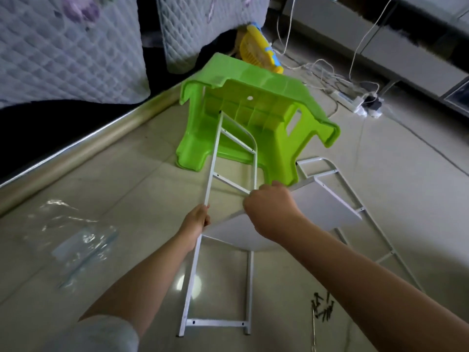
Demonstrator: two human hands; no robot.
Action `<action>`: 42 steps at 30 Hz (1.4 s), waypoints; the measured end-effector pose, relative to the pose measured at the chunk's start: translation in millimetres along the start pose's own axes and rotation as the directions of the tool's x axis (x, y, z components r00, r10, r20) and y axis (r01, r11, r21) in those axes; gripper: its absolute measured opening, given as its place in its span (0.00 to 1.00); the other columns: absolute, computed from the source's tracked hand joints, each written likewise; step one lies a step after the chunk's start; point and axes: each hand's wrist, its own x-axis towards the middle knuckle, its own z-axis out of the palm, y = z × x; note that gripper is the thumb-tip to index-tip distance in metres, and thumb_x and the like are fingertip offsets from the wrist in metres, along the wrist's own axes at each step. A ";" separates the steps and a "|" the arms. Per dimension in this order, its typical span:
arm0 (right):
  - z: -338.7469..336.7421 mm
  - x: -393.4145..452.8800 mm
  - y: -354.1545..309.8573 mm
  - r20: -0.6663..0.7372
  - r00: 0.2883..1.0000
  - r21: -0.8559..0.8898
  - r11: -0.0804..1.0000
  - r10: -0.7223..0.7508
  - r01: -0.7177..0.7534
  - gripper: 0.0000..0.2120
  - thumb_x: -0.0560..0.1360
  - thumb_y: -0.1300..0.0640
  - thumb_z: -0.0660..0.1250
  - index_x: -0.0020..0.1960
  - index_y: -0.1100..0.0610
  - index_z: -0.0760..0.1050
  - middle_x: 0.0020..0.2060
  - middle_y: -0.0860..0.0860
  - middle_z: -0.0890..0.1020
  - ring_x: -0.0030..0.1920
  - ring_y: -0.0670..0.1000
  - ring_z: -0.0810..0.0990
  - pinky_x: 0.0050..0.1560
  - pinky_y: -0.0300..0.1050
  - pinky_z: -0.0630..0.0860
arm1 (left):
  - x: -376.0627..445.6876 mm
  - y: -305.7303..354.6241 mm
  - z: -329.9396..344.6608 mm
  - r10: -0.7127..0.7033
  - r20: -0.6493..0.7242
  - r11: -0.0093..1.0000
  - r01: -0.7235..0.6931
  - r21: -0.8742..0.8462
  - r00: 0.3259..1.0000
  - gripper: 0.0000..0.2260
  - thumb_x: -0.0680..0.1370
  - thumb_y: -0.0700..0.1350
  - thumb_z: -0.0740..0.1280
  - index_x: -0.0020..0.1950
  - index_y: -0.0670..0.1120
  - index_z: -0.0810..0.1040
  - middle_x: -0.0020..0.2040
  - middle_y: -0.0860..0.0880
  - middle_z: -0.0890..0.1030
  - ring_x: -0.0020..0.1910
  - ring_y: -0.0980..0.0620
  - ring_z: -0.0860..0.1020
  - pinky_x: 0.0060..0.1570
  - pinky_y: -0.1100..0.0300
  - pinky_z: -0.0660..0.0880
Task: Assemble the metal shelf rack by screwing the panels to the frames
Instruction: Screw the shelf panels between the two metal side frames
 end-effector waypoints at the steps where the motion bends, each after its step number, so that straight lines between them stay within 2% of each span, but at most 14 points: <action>1: -4.4 5.8 -7.5 0.016 1.000 -0.005 1.000 -0.016 0.016 0.10 0.75 0.63 0.59 0.53 0.55 0.75 0.52 0.52 0.79 0.56 0.55 0.76 0.53 0.45 0.65 | 5.2 -2.8 -5.6 -0.034 0.005 0.999 0.034 0.013 0.999 0.13 0.81 0.44 0.53 0.39 0.45 0.72 0.32 0.47 0.69 0.31 0.51 0.65 0.34 0.60 0.63; 4: -14.3 21.3 -31.3 0.088 0.994 -0.036 0.997 -0.060 0.064 0.08 0.76 0.62 0.60 0.53 0.55 0.75 0.52 0.51 0.79 0.55 0.54 0.76 0.50 0.45 0.63 | 14.8 -9.0 -24.5 -0.176 0.057 0.984 0.176 0.009 0.983 0.22 0.82 0.53 0.51 0.36 0.44 0.73 0.37 0.43 0.76 0.32 0.48 0.71 0.34 0.60 0.67; 7: -21.6 36.8 -54.2 0.102 0.989 -0.042 0.992 -0.111 0.116 0.10 0.76 0.62 0.60 0.55 0.56 0.74 0.53 0.51 0.78 0.56 0.54 0.76 0.57 0.47 0.66 | 18.5 -18.4 -43.2 -0.251 0.095 0.968 0.246 0.056 0.963 0.29 0.82 0.57 0.49 0.54 0.34 0.77 0.44 0.33 0.77 0.38 0.39 0.76 0.41 0.55 0.72; 8: -22.9 41.8 -63.0 0.099 0.985 -0.055 0.988 -0.139 0.145 0.10 0.76 0.62 0.59 0.57 0.57 0.74 0.54 0.52 0.78 0.57 0.55 0.76 0.59 0.49 0.66 | 18.2 -24.0 -51.1 -0.257 0.056 0.964 0.252 0.090 0.965 0.29 0.82 0.58 0.48 0.59 0.34 0.76 0.41 0.36 0.77 0.36 0.42 0.74 0.38 0.57 0.70; 10: -23.4 53.5 -83.2 0.099 0.974 -0.108 0.971 -0.205 0.215 0.12 0.77 0.63 0.57 0.59 0.60 0.73 0.57 0.54 0.77 0.59 0.56 0.75 0.61 0.51 0.66 | 14.4 -34.3 -71.8 -0.249 -0.041 0.960 0.252 0.119 0.968 0.26 0.82 0.57 0.48 0.56 0.40 0.78 0.40 0.45 0.76 0.35 0.50 0.72 0.35 0.60 0.64; 14: -14.4 73.6 -116.7 0.150 0.965 -0.156 0.958 -0.217 0.240 0.14 0.78 0.65 0.55 0.61 0.62 0.72 0.59 0.57 0.76 0.58 0.58 0.75 0.47 0.48 0.63 | 3.1 -50.7 -116.8 -0.207 -0.144 0.978 0.203 -0.039 0.968 0.22 0.83 0.52 0.48 0.66 0.41 0.72 0.61 0.43 0.76 0.56 0.48 0.74 0.37 0.62 0.63; 16: -12.5 76.2 -120.8 0.165 0.965 -0.154 0.962 -0.202 0.227 0.13 0.77 0.66 0.56 0.59 0.62 0.73 0.57 0.56 0.76 0.56 0.57 0.75 0.45 0.47 0.62 | -6.7 -54.8 -131.6 -0.194 -0.201 0.980 0.180 -0.087 0.960 0.21 0.83 0.50 0.48 0.67 0.40 0.71 0.63 0.43 0.75 0.55 0.49 0.73 0.36 0.63 0.63; 21: -15.3 76.4 -114.7 0.160 0.957 -0.153 0.952 -0.241 0.265 0.12 0.75 0.67 0.58 0.57 0.60 0.73 0.56 0.53 0.76 0.55 0.55 0.76 0.45 0.45 0.62 | -27.3 -62.1 -136.2 -0.173 -0.218 0.985 0.169 -0.039 0.960 0.13 0.82 0.42 0.55 0.60 0.39 0.75 0.48 0.43 0.78 0.40 0.52 0.75 0.34 0.63 0.64; 26: -35.1 73.6 -92.4 0.163 0.959 -0.270 0.925 -0.230 0.268 0.14 0.77 0.66 0.57 0.62 0.60 0.72 0.61 0.54 0.75 0.61 0.57 0.74 0.57 0.51 0.68 | -41.8 -56.0 -117.7 -0.092 -0.100 0.992 0.100 0.082 0.991 0.10 0.81 0.39 0.57 0.59 0.40 0.74 0.39 0.50 0.76 0.41 0.52 0.74 0.36 0.65 0.67; 29: -58.8 70.4 -65.8 0.101 0.982 -0.282 0.942 -0.161 0.184 0.05 0.76 0.65 0.59 0.46 0.58 0.73 0.46 0.50 0.77 0.55 0.55 0.76 0.50 0.47 0.66 | -43.9 -49.5 -110.9 -0.082 -0.094 0.989 0.093 0.111 0.992 0.11 0.81 0.39 0.57 0.61 0.39 0.74 0.39 0.51 0.76 0.43 0.51 0.74 0.36 0.66 0.68; 32: -72.0 69.6 -44.0 0.033 0.991 -0.205 0.969 -0.132 0.136 0.11 0.74 0.67 0.60 0.34 0.59 0.64 0.32 0.49 0.66 0.44 0.54 0.74 0.34 0.39 0.65 | -46.5 -40.2 -100.2 -0.053 -0.087 0.987 0.066 0.149 0.995 0.12 0.81 0.38 0.56 0.62 0.38 0.73 0.39 0.51 0.76 0.39 0.54 0.74 0.36 0.66 0.67; 34: -73.2 65.9 -35.3 -0.016 0.989 -0.132 0.981 -0.147 0.144 0.05 0.75 0.67 0.60 0.44 0.60 0.72 0.34 0.49 0.68 0.46 0.55 0.76 0.30 0.41 0.64 | -49.5 -34.8 -93.3 -0.043 -0.061 0.983 0.053 0.173 0.997 0.13 0.81 0.38 0.56 0.64 0.39 0.72 0.42 0.49 0.77 0.43 0.51 0.75 0.39 0.64 0.70; 37: -63.5 59.7 -26.0 -0.122 0.982 0.007 0.990 -0.142 0.144 0.15 0.75 0.64 0.59 0.62 0.58 0.68 0.49 0.53 0.76 0.53 0.58 0.77 0.38 0.44 0.67 | -53.3 -28.9 -86.8 -0.025 -0.006 0.976 0.026 0.218 1.000 0.15 0.81 0.40 0.59 0.67 0.42 0.71 0.57 0.42 0.78 0.52 0.48 0.76 0.50 0.59 0.71; 42: -46.3 41.6 -3.0 -0.158 0.987 0.283 0.957 -0.023 0.067 0.22 0.76 0.51 0.63 0.67 0.55 0.63 0.56 0.55 0.76 0.57 0.58 0.75 0.47 0.48 0.73 | -60.9 -11.4 -74.8 0.056 0.062 0.934 -0.074 0.348 0.997 0.19 0.81 0.40 0.58 0.72 0.44 0.64 0.66 0.44 0.72 0.64 0.49 0.71 0.58 0.60 0.67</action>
